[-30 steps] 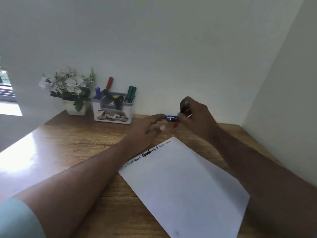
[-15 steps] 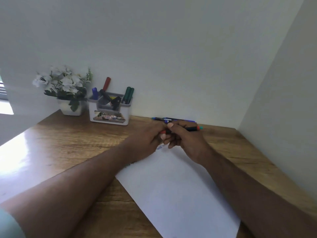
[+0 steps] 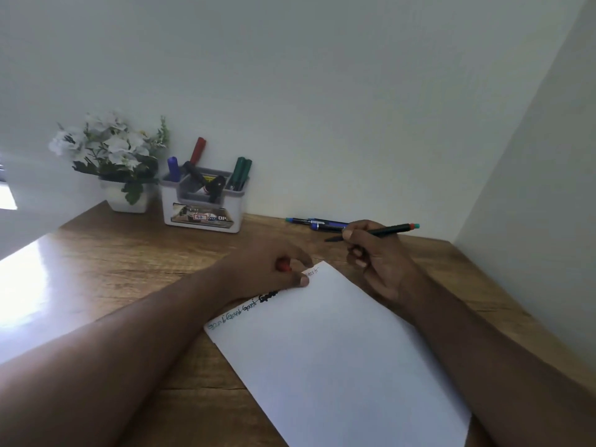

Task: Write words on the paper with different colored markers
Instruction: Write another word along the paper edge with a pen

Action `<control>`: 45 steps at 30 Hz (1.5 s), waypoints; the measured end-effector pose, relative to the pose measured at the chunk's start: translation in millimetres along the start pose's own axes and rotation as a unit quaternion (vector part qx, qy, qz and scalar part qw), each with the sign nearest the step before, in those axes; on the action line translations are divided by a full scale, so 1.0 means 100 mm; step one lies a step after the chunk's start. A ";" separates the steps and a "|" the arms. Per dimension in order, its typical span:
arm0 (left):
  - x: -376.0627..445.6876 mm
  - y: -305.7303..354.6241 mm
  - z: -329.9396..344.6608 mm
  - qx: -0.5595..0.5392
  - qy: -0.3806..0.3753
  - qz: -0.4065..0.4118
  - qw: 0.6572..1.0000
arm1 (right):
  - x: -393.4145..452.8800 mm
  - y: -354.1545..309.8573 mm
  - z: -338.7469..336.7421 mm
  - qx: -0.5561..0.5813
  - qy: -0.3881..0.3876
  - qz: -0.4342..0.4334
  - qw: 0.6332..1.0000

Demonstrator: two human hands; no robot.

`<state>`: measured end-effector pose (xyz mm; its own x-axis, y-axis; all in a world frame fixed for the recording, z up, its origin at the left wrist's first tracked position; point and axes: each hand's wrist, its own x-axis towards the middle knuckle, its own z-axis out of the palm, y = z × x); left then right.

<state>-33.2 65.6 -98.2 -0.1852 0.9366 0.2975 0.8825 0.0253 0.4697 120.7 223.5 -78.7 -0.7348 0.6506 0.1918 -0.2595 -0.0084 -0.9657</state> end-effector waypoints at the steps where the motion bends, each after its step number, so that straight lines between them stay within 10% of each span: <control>1: 0.01 -0.01 0.00 -0.017 -0.014 -0.001 1.000 | 0.01 0.01 -0.01 -0.009 -0.003 -0.001 1.000; 45: 0.03 -0.03 0.00 -0.047 -0.039 -0.038 0.997 | -0.01 0.19 0.07 -0.273 -0.070 0.001 0.959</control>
<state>-36.3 68.5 -98.5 -0.2121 0.9577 0.1944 0.8221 0.0673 0.5654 112.0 217.7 -95.8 -0.8214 0.5430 0.1744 0.0816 0.4145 -0.9064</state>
